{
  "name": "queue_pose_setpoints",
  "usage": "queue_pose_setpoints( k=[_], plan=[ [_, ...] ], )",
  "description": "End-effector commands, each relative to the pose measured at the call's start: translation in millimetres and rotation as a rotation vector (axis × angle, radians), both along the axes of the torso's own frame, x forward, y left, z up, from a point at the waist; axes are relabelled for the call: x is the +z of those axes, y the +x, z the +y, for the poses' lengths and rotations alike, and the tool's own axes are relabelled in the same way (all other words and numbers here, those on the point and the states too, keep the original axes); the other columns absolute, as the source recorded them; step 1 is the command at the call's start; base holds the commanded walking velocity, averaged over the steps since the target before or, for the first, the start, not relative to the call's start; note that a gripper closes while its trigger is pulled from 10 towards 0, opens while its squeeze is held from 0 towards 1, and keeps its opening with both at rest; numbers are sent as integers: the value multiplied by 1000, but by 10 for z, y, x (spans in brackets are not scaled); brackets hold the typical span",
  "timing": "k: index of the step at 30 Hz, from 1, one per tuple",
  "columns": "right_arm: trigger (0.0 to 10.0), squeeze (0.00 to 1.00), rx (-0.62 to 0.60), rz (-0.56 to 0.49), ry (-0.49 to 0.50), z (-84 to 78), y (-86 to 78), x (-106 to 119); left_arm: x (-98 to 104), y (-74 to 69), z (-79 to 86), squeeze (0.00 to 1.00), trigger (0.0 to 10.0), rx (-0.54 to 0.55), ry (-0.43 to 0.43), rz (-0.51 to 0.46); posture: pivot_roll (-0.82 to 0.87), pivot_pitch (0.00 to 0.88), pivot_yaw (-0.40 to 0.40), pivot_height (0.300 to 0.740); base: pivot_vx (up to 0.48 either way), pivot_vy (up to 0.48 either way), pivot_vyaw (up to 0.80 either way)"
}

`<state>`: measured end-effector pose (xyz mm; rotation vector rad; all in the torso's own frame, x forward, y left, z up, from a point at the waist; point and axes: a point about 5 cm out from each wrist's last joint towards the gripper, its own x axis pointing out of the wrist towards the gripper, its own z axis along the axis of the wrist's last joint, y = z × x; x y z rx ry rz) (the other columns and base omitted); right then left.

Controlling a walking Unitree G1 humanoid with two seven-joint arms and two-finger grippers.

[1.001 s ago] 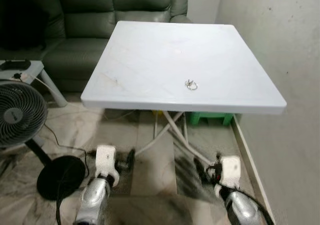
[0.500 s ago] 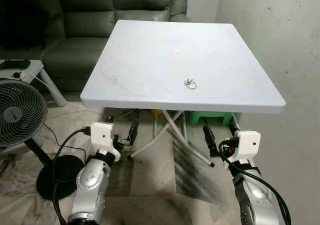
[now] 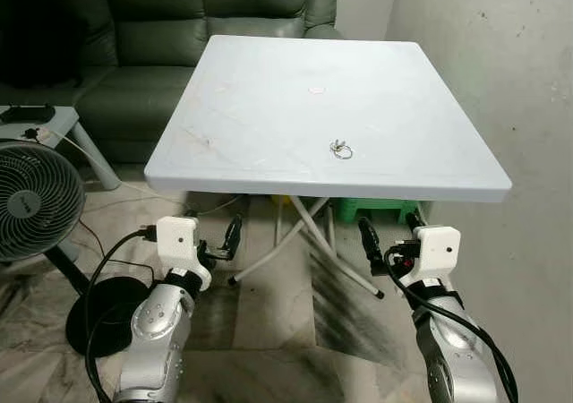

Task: Hang keys on a hook

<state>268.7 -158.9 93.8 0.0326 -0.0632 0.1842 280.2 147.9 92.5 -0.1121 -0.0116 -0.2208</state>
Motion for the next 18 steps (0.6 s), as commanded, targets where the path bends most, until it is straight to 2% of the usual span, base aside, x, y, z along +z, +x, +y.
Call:
queue_pose_setpoints(
  k=[1, 8, 16, 18],
  plan=[
    [10000, 0, 6, -9, -9, 13, 25, 21, 58, 22, 16, 0, 10000, 0, 1, -11, -37, 0, -5, 740, 0, 0, 0],
    [10000, 0, 17, 1, -6, 30, 32, -29, 81, 35, -40, 0, 10000, -33, 38, -14, -39, 0, -1, 740, 0, 0, 0],
    [10000, 0, 31, 14, -14, 45, 30, -96, 97, 58, -65, 0, 10000, -42, 43, -14, -41, 0, -3, 740, 0, 0, 0],
    [10000, 0, 34, 16, -14, 49, 36, -112, 128, 72, -82, 0, 10000, -49, 34, -25, -42, 0, -3, 740, 266, 0, 0]
  ],
)
